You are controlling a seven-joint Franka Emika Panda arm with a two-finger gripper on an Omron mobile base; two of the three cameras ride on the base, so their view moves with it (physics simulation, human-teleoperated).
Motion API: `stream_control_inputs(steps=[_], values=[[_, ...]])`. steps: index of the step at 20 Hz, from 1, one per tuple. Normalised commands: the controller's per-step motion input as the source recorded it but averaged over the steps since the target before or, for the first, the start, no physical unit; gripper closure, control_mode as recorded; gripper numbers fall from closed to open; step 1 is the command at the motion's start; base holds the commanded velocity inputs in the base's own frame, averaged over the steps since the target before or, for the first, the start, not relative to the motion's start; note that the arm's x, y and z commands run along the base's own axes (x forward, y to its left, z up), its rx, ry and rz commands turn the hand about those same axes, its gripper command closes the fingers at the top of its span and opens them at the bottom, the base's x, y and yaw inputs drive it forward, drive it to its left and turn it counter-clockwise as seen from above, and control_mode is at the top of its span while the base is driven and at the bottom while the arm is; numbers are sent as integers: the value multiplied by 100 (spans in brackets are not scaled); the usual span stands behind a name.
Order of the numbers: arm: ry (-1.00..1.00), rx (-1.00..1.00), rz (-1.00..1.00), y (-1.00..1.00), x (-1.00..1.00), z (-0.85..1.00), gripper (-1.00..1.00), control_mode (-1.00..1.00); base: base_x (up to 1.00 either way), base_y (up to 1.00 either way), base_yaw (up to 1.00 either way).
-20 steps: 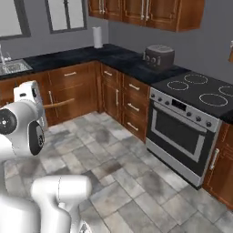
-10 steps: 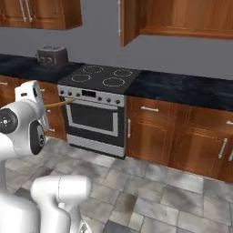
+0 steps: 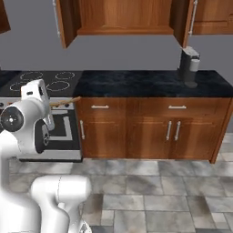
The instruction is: Organize the utensils by type. Pick up the wooden spoons from the counter and place them in the open cabinet. Then pick up the metallic utensils from the counter and place them in the open drawer.
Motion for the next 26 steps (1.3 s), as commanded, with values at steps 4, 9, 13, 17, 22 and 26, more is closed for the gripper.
stream_control_inputs(steps=[4, 9, 13, 17, 22, 26], values=[[0, 0, 0, 0, 0, 0, 100, 100, 69, -16, -6], [0, 0, 0, 0, 0, 0, 100, 100, 70, -11, 0], [0, 0, 0, 0, 0, 0, 100, 100, 70, -11, 0], [0, 0, 0, 0, 0, 0, 100, 100, 72, -8, 0], [0, 0, 0, 0, 0, 0, 100, 100, 76, -4, 0], [0, 0, 0, 0, 0, 0, 100, 100, 77, -16, 0]])
